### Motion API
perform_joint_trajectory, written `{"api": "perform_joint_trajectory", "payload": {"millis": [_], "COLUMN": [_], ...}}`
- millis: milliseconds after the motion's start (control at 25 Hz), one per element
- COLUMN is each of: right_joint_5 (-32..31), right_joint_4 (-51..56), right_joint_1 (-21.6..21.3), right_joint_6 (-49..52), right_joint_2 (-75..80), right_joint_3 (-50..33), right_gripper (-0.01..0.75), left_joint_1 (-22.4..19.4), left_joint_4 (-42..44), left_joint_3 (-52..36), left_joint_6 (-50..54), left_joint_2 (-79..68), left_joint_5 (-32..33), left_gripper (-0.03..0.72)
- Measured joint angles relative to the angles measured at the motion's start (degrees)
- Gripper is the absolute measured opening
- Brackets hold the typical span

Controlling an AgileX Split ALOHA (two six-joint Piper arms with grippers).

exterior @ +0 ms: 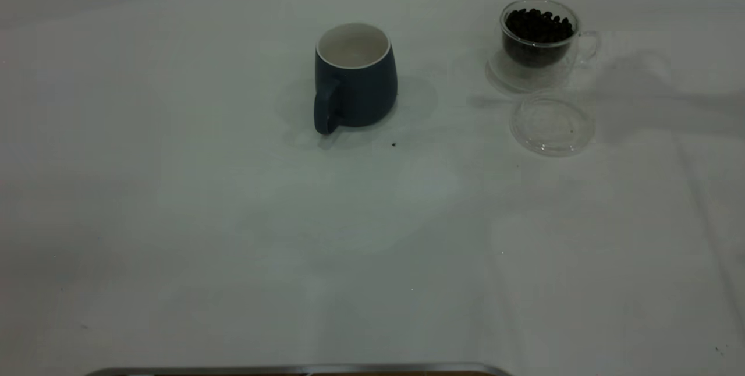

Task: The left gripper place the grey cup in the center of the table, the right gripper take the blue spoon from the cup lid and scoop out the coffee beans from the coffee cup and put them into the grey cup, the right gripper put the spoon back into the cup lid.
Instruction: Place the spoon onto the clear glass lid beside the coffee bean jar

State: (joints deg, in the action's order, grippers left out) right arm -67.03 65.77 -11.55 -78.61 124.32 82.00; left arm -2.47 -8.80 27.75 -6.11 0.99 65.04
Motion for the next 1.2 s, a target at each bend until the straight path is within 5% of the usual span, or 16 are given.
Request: {"api": "perform_joint_trajectory", "payload": {"millis": [360,1200], "right_joint_5": [0.95,9.11], "right_joint_4": [-0.51,7.24], "right_joint_1": [-8.37,-6.89], "right_joint_6": [-0.06,-0.01], "right_joint_2": [4.25,21.52], "right_joint_3": [-5.27,-5.22], "right_gripper": [0.101,0.101], "left_joint_1": [0.0,0.0], "left_joint_4": [0.0,0.0], "left_joint_3": [0.0,0.0], "left_joint_6": [0.0,0.0], "left_joint_2": [0.0,0.0], "left_joint_5": [0.0,0.0], "left_gripper": [0.475,0.475]}}
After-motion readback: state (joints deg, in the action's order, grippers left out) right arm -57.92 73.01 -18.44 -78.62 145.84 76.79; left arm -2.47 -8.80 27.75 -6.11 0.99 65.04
